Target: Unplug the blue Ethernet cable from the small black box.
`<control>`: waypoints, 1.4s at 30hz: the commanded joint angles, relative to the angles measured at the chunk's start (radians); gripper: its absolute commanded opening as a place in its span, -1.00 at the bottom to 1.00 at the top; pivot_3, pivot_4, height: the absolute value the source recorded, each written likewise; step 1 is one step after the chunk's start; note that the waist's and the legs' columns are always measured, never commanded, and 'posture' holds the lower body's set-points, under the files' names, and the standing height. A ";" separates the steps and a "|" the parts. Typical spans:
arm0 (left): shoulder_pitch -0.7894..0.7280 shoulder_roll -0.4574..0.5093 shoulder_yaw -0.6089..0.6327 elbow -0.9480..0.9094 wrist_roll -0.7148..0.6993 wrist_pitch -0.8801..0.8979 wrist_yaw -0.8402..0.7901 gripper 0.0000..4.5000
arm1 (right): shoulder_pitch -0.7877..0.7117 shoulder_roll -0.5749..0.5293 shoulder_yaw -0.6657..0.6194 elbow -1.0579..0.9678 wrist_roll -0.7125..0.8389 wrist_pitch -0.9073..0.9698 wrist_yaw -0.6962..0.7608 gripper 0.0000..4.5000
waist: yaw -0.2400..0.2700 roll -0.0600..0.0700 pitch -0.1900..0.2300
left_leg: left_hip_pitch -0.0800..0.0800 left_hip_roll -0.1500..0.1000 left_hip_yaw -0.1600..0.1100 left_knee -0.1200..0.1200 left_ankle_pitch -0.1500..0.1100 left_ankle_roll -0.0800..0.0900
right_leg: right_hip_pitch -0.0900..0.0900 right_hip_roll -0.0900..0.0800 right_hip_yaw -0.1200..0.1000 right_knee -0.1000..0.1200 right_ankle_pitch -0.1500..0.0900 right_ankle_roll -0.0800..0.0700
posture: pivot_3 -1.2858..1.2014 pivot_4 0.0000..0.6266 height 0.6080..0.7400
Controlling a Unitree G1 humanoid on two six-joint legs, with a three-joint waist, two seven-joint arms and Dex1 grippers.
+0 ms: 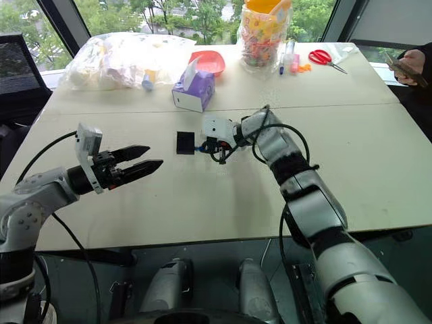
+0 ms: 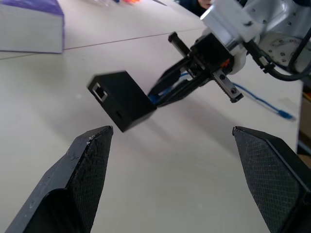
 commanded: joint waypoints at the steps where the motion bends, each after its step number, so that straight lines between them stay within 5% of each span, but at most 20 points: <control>1: -0.035 0.018 0.029 0.016 -0.061 0.044 -0.013 0.85 | 0.115 -0.065 -0.014 -0.283 -0.077 -0.074 -0.133 -0.99 | 0.002 0.000 0.000 | 0.000 0.000 0.000 0.000 0.000 0.000 | 0.000 0.000 0.000 0.000 0.000 0.000 | 0.03 -0.52 0.92; 13: -0.142 0.019 0.039 0.107 -0.163 0.137 -0.010 0.85 | 0.309 -0.081 0.023 -0.609 -0.230 -0.127 -0.365 -0.99 | 0.000 -0.001 0.000 | 0.001 0.000 0.000 0.002 0.002 -0.002 | 0.001 0.000 0.000 0.000 -0.002 -0.003 | 0.03 -0.52 0.92; 28: -0.205 -0.019 -0.037 0.157 -0.121 0.112 -0.057 0.85 | 0.282 -0.139 0.024 -0.631 -0.172 -0.222 -0.317 -0.99 | 0.002 -0.001 0.000 | 0.001 0.000 -0.001 0.003 0.002 -0.002 | 0.002 0.000 0.000 0.000 -0.003 -0.004 | 0.03 -0.52 0.92; 36: -0.206 -0.043 -0.070 0.174 -0.076 0.082 -0.081 -0.78 | 0.268 -0.155 0.020 -0.641 -0.153 -0.231 -0.304 -1.00 | 0.004 -0.001 0.000 | 0.001 0.000 -0.001 0.004 0.002 -0.002 | 0.002 0.000 0.000 0.000 -0.003 -0.004 | 0.03 -0.52 0.92; 42: -0.199 -0.027 -0.083 0.175 -0.044 0.060 -0.099 -0.79 | 0.266 -0.165 -0.004 -0.653 -0.082 -0.158 -0.245 -1.00 | 0.002 -0.001 0.000 | 0.001 0.000 -0.001 0.004 0.002 -0.002 | 0.003 0.000 0.000 0.000 -0.003 -0.004 | 0.03 -0.52 0.92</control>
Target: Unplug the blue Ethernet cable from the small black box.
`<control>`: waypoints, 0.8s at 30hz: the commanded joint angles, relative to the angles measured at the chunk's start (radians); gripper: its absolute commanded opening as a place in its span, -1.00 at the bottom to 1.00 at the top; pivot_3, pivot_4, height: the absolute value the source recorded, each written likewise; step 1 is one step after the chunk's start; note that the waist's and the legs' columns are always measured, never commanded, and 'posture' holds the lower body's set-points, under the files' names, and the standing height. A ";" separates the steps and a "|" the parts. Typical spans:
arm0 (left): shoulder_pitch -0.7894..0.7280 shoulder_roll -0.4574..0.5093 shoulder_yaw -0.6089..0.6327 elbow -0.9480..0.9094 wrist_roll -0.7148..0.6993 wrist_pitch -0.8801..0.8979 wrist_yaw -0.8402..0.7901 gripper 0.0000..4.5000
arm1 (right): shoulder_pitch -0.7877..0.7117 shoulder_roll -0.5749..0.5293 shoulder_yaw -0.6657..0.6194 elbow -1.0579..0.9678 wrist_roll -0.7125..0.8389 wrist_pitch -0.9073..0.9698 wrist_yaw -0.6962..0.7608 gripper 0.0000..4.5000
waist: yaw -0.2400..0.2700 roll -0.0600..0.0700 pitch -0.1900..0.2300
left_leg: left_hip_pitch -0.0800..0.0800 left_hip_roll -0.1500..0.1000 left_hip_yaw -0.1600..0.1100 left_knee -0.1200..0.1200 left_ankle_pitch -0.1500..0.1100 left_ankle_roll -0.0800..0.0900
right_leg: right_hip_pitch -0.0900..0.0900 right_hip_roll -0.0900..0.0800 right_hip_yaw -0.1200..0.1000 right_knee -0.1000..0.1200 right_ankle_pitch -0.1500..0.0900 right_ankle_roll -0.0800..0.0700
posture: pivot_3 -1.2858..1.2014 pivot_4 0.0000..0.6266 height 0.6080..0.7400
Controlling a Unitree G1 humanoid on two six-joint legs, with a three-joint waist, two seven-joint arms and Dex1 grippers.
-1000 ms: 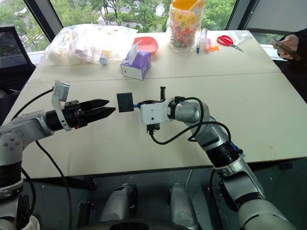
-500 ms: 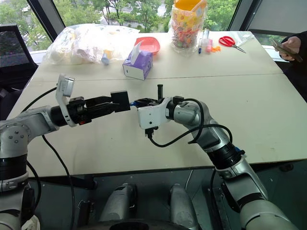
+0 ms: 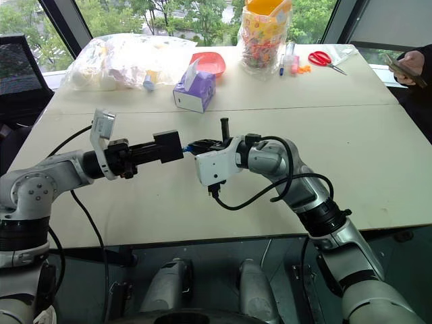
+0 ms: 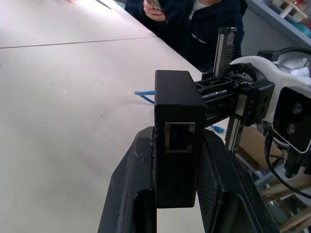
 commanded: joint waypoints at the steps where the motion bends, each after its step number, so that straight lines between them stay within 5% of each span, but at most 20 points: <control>1: -0.007 0.021 -0.005 -0.009 0.041 -0.030 -0.010 -0.79 | -0.035 -0.002 -0.059 -0.069 0.108 0.074 0.051 -1.00 | 0.000 0.000 0.000 | 0.000 0.000 0.000 0.000 0.000 0.000 | 0.000 0.000 0.000 0.000 0.000 0.000 | 0.03 -0.52 0.92; 5: 0.027 0.081 0.007 -0.033 0.028 -0.043 -0.121 -0.79 | -0.083 -0.031 -0.153 -0.131 0.408 0.442 0.236 -0.27 | -0.001 0.000 0.000 | 0.000 0.000 0.000 0.000 0.000 0.000 | 0.000 0.000 0.000 0.000 0.000 0.000 | 0.03 -0.52 0.92; 10: 0.046 0.129 0.002 -0.058 0.022 -0.064 -0.219 -0.79 | -0.148 -0.083 -0.220 -0.091 0.674 0.814 0.367 0.92 | 0.002 0.000 0.000 | 0.000 0.001 0.000 0.000 0.000 0.000 | 0.000 0.000 0.000 0.000 0.000 -0.001 | 0.03 -0.52 0.92; 14: 0.020 0.130 0.003 -0.050 0.029 -0.096 -0.257 -0.79 | -0.203 -0.055 -0.276 -0.008 0.901 1.167 0.386 0.97 | 0.000 0.000 0.000 | 0.000 0.001 0.000 0.000 0.000 0.001 | 0.000 -0.001 0.000 0.000 0.000 -0.001 | 0.03 -0.52 0.92; 24: -0.018 0.100 0.008 -0.073 -0.002 -0.078 -0.223 -0.79 | -0.255 0.041 -0.268 0.102 1.001 1.337 0.285 0.97 | 0.000 0.000 0.000 | -0.001 0.000 0.000 0.000 -0.001 0.001 | -0.001 0.000 0.000 0.000 0.000 -0.001 | 0.03 -0.52 0.92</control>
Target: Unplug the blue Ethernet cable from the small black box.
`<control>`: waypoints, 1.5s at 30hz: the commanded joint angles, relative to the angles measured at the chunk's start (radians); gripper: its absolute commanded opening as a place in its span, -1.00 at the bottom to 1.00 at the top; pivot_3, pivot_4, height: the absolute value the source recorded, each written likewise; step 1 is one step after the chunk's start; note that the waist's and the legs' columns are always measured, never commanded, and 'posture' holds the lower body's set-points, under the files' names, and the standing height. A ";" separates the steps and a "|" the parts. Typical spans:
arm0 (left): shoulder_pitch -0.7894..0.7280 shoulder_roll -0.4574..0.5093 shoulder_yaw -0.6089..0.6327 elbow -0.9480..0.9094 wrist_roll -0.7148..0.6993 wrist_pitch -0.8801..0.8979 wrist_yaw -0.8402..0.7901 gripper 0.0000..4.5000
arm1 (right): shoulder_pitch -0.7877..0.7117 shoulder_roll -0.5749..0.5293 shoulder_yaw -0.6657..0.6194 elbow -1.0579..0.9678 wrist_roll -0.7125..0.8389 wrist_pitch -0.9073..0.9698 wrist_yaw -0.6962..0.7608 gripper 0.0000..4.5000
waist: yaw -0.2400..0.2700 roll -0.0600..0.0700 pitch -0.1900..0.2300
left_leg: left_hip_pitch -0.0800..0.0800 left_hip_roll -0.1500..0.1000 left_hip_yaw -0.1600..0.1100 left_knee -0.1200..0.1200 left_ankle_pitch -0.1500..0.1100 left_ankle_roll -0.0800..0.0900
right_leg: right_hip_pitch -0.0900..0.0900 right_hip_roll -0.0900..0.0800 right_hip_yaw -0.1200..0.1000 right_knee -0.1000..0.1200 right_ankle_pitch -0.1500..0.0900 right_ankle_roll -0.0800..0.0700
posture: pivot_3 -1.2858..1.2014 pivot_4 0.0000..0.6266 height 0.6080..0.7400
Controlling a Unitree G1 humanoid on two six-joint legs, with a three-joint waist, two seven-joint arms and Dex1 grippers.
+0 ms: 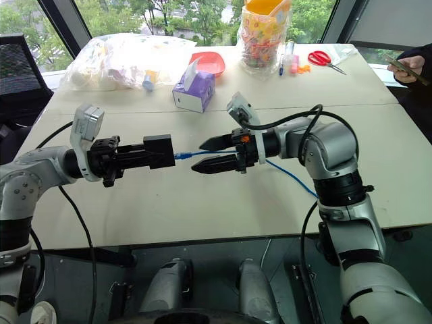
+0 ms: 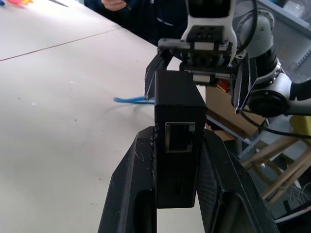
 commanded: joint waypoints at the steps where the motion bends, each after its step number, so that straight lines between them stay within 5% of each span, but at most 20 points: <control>1: -0.024 -0.015 0.016 -0.053 -0.032 0.005 0.023 -0.79 | -0.044 0.018 -0.011 0.004 0.022 -0.004 -0.025 0.97 | 0.000 0.000 0.000 | 0.000 0.000 0.000 0.000 0.000 0.000 | 0.000 0.000 0.000 0.000 0.000 0.000 | 0.03 -0.52 0.92; 7: -0.023 -0.034 0.011 -0.075 -0.040 0.017 0.051 -0.79 | -0.053 0.029 0.016 -0.008 0.034 -0.003 -0.024 0.97 | 0.002 0.000 0.000 | -0.001 0.000 0.000 0.000 0.000 0.000 | 0.000 0.000 0.000 0.000 0.000 0.000 | 0.03 -0.52 0.92; 12: -0.017 -0.037 0.008 -0.077 -0.040 0.017 0.057 -0.79 | -0.049 0.022 0.037 -0.021 0.039 -0.006 -0.023 -0.01 | 0.000 0.000 0.000 | 0.000 0.000 0.000 0.000 0.000 0.000 | 0.000 0.000 0.000 0.000 0.000 0.000 | 0.03 -0.52 0.92; 28: 0.009 -0.013 -0.004 -0.080 -0.019 -0.004 0.008 -0.79 | -0.058 0.001 0.045 -0.010 0.040 -0.011 -0.012 -0.01 | 0.001 0.000 0.000 | -0.001 0.000 0.000 0.000 0.000 0.000 | 0.000 0.000 0.000 0.000 0.000 0.000 | 0.03 -0.52 0.92; 31: 0.006 -0.014 -0.005 -0.083 -0.019 -0.004 0.010 -0.79 | -0.060 -0.003 0.047 -0.007 0.038 -0.014 -0.009 -0.39 | 0.001 0.000 0.000 | -0.001 0.000 0.000 0.000 0.000 0.000 | 0.000 0.000 0.000 0.000 0.000 0.000 | 0.03 -0.52 0.92; 33: 0.003 -0.016 -0.005 -0.084 -0.019 -0.002 0.013 -0.79 | -0.060 -0.003 0.050 -0.008 0.038 -0.015 -0.008 -0.82 | 0.000 0.000 0.000 | -0.001 0.000 0.000 0.000 0.000 0.000 | 0.000 0.000 0.000 0.000 0.000 0.000 | 0.03 -0.52 0.92; 45: 0.018 -0.005 0.001 -0.073 -0.003 -0.015 -0.009 -0.79 | -0.053 -0.004 0.057 -0.009 0.032 -0.019 -0.013 -0.97 | 0.000 0.000 0.000 | -0.001 0.000 0.000 0.000 0.000 0.000 | 0.000 0.000 0.000 0.000 0.000 0.000 | 0.03 -0.52 0.92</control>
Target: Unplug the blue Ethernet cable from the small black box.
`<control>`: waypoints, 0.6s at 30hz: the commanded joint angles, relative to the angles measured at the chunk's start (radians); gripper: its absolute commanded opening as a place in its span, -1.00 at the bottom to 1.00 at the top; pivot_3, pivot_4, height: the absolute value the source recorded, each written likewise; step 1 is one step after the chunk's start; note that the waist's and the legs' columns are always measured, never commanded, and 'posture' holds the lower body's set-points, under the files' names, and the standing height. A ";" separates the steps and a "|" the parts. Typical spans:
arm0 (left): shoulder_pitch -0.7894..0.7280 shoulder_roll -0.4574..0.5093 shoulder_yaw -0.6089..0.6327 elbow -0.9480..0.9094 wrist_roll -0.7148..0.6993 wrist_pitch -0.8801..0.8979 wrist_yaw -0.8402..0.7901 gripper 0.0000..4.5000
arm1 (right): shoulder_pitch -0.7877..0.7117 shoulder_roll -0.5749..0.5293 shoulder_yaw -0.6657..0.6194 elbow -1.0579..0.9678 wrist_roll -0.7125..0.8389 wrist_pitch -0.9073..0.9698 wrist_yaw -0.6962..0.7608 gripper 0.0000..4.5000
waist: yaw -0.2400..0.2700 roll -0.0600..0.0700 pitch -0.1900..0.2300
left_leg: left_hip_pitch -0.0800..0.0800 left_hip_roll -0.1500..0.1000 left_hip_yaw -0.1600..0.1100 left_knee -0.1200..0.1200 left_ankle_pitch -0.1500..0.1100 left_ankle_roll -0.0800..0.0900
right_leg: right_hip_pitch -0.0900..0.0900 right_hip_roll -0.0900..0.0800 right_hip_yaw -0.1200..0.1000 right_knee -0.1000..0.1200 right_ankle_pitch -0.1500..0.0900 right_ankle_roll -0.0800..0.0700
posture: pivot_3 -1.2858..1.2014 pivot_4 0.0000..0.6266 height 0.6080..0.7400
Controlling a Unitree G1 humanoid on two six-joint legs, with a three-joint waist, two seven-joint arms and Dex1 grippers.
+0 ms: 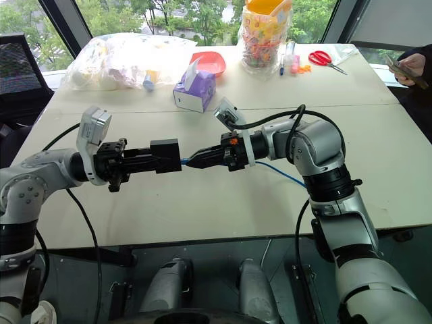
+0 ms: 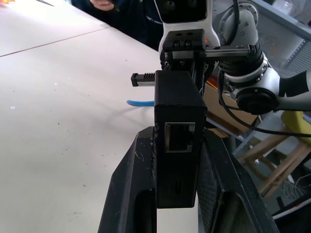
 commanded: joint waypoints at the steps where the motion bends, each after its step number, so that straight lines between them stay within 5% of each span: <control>1: 0.003 0.018 0.017 -0.016 -0.001 -0.017 -0.014 -0.79 | -0.024 -0.006 -0.008 -0.022 0.005 -0.026 -0.005 -0.97 | 0.000 0.000 0.000 | 0.000 0.000 0.000 0.000 0.000 0.000 | 0.000 0.000 0.000 0.000 0.000 0.000 | 0.03 -0.52 0.92; 12: 0.063 0.105 0.069 0.024 0.016 -0.048 -0.072 -0.79 | -0.001 -0.111 -0.081 0.065 -0.022 -0.084 -0.021 -0.97 | 0.000 0.000 0.000 | 0.000 0.000 0.000 0.000 0.000 0.000 | -0.001 0.000 0.000 -0.001 0.000 0.000 | 0.03 -0.52 0.92; 18: 0.061 0.072 0.024 0.066 0.110 -0.136 -0.058 -0.79 | 0.002 -0.086 -0.103 0.222 -0.189 -0.325 -0.186 -0.97 | 0.000 0.000 0.000 | -0.001 0.000 0.001 -0.001 0.000 0.000 | -0.001 0.000 0.000 -0.001 0.000 0.000 | 0.03 -0.52 0.92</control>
